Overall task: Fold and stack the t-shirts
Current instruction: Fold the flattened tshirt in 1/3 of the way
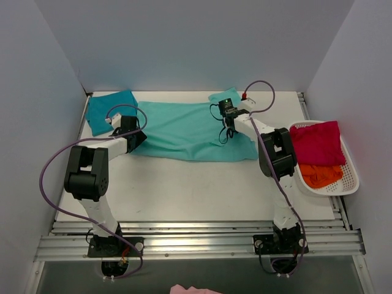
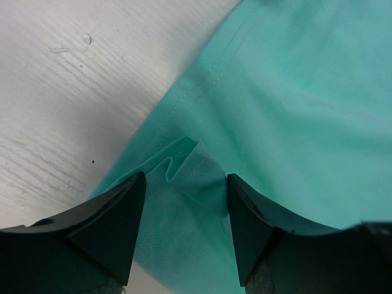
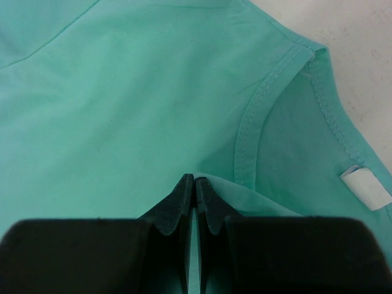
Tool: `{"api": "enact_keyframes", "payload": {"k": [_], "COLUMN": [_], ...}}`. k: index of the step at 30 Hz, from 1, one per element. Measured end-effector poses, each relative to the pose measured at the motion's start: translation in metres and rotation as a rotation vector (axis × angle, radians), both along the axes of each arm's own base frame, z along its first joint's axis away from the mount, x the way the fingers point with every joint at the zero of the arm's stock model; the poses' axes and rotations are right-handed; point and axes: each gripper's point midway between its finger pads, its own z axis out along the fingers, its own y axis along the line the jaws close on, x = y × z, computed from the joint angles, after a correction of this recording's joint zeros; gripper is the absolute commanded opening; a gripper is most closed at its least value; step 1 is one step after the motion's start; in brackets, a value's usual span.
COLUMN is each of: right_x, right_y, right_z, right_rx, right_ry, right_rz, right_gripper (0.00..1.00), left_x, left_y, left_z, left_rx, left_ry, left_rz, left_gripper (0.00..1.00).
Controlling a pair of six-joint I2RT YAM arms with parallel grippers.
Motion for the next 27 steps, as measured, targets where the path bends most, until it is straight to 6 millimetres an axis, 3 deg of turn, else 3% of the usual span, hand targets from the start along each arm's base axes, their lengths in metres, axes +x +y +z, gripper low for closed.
{"api": "enact_keyframes", "payload": {"k": [2, 4, 6, 7, 9, 12, 23, 27], "right_x": [0.001, 0.003, 0.005, 0.011, 0.015, 0.015, 0.015, 0.011], "right_y": [-0.003, -0.006, -0.008, -0.009, -0.007, -0.007, -0.008, -0.010], "right_z": [-0.007, -0.013, -0.019, -0.017, -0.013, -0.014, -0.012, 0.003], "right_rx": [0.001, 0.005, 0.009, 0.014, 0.024, 0.021, 0.016, 0.000], "right_ry": [0.013, 0.020, 0.026, 0.009, -0.004, -0.002, -0.002, -0.013], "right_rz": [-0.005, -0.013, -0.016, -0.019, -0.012, -0.011, -0.009, -0.004], "right_gripper": [0.08, 0.38, 0.67, 0.73, 0.78, 0.79, 0.81, 0.81], "left_x": [-0.001, -0.003, -0.004, -0.004, -0.004, -0.006, -0.027, -0.033], "left_y": [0.001, 0.003, 0.004, 0.005, 0.006, 0.012, 0.045, 0.056], "left_z": [-0.001, -0.002, -0.001, -0.001, -0.001, 0.005, 0.039, 0.058], "left_rx": [0.003, 0.006, 0.009, 0.007, 0.007, 0.016, 0.106, 0.139], "left_ry": [0.006, 0.017, 0.024, 0.024, 0.022, 0.017, 0.013, -0.015], "left_rz": [0.004, 0.011, 0.020, 0.027, 0.040, 0.077, 0.211, 0.254], "left_gripper": [0.61, 0.61, 0.73, 0.77, 0.99, 0.94, 0.94, 0.94]}}
